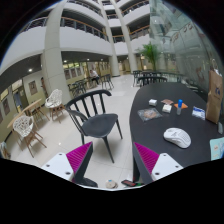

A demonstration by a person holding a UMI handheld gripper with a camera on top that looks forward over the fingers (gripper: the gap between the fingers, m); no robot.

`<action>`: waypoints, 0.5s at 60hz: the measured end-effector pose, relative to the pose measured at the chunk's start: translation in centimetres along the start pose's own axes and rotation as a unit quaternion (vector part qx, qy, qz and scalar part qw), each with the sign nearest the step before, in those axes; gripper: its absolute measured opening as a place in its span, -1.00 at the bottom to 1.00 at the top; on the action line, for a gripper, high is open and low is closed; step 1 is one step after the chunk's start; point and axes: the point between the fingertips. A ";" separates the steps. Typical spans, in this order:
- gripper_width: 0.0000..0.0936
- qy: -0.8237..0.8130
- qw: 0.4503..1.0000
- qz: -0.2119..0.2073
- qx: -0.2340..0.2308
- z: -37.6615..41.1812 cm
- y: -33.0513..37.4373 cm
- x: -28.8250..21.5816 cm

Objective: Arrange mouse

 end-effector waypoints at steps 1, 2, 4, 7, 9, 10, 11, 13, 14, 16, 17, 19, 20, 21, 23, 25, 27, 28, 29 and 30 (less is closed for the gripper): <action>0.79 0.002 1.000 -0.001 0.004 -0.4 -0.1 0.0; 0.79 0.004 1.000 0.000 0.010 -0.9 -0.2 0.1; 0.78 0.004 1.000 0.006 0.024 -2.3 -0.2 0.5; 0.77 0.003 0.999 0.012 0.040 -4.5 0.0 1.0; 0.78 0.000 0.999 0.011 0.052 -6.2 0.8 1.4; 0.78 -0.001 0.998 0.010 0.060 -7.1 1.1 1.5; 0.78 -0.001 0.998 0.010 0.068 -8.0 1.3 1.6; 0.78 -0.001 0.996 0.008 0.086 -10.0 1.8 1.7; 0.78 -0.001 0.995 0.007 0.095 -11.0 1.9 1.7; 0.78 -0.002 0.994 0.007 0.111 -13.3 2.0 1.7; 0.78 -0.005 0.993 0.009 0.120 -14.3 2.1 2.0; 0.75 -0.011 0.991 0.017 0.136 -16.2 2.3 2.4; 0.75 -0.014 0.989 0.019 0.143 -17.1 2.0 2.5; 0.75 -0.017 0.989 0.020 0.147 -18.2 2.1 2.5; 0.75 -0.022 0.987 0.023 0.158 -19.7 2.0 2.7; 0.76 -0.029 0.985 0.029 0.170 -21.0 1.8 3.1; 0.76 -0.030 0.983 0.035 0.177 -22.0 1.5 3.4; 0.75 -0.029 0.983 0.037 0.178 -23.0 1.3 3.5; 0.76 -0.029 0.982 0.038 0.181 -23.6 1.2 3.5; 0.76 -0.030 0.981 0.040 0.188 -23.7 1.1 3.6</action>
Point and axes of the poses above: the point between the fingertips, and its own axes, seen from behind it with the camera up: z to the left, x down, y backward, against the way the camera looks, and after that the axes turned 11 degrees about z, right-handed
